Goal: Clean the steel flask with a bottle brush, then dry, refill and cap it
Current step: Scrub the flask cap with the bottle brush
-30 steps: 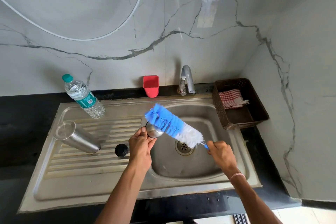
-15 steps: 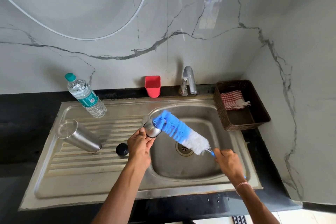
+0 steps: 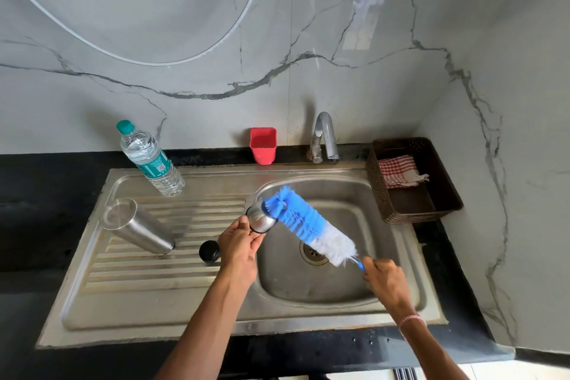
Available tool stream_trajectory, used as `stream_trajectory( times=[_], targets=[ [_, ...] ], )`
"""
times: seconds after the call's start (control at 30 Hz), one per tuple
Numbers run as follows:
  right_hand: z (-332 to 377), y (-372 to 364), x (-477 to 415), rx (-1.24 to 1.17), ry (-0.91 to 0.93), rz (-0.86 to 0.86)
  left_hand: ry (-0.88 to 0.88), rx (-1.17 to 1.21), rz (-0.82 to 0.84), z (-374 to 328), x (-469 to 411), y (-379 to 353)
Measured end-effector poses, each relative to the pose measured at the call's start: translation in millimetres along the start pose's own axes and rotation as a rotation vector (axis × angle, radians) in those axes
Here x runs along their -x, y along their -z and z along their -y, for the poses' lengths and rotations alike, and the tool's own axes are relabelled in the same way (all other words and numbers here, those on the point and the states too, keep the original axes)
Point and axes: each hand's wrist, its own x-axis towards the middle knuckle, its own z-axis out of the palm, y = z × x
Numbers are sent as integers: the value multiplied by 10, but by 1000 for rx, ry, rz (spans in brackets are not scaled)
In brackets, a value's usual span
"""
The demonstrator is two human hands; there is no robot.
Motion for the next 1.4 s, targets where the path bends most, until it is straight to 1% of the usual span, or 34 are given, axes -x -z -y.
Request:
stream_trajectory(
  times=[0.07,0.2,0.27,0.33,0.43,0.5,0.6,0.7,0.77,0.83,0.97,1.03,1.1,1.17,1.27,1.33,1.4],
  targets=[
    [31,-15,32,-18,4,-16,-6,8,-10,-32,-9,11],
    [479,-190,17,9,55,-49,-10,-99,53,163,92,-112],
    [600,-273,-16,16,87,-70,-14,-102,69,236,119,-143],
    [545,-268,-15,22,72,-67,-18,-68,46,190,97,-116],
    [213,-176,23,4,-9,-43,-18,-15,0,47,6,-9],
    [66,-140,60,-10,-17,-30,-30,8,-14,-4,-34,49],
    [178,-179,43,-11,-7,-43,-29,-19,-14,54,-24,39],
    [445,-246,-31,-7,37,-50,-46,-126,37,224,39,-30],
    [535,-264,-75,-11,70,-57,-61,-153,61,287,63,-47],
    [476,-251,-80,-7,48,-58,-47,-106,44,256,33,-25],
    [130,-184,8,-22,-49,-27,-42,7,7,44,-87,67],
    [111,-168,37,-31,-45,-26,-60,7,-2,-11,-113,71],
    [272,-198,50,-37,-20,-33,-66,-52,18,47,-115,35],
    [482,-251,39,-24,18,-41,-92,-162,67,217,-132,0],
    [670,-279,11,-13,79,-55,-203,-319,120,395,-164,28],
    [613,-225,7,0,49,-57,-281,-361,119,365,-186,80],
    [404,-167,-6,-6,-1,-44,-359,-399,102,255,-191,147]
  ],
)
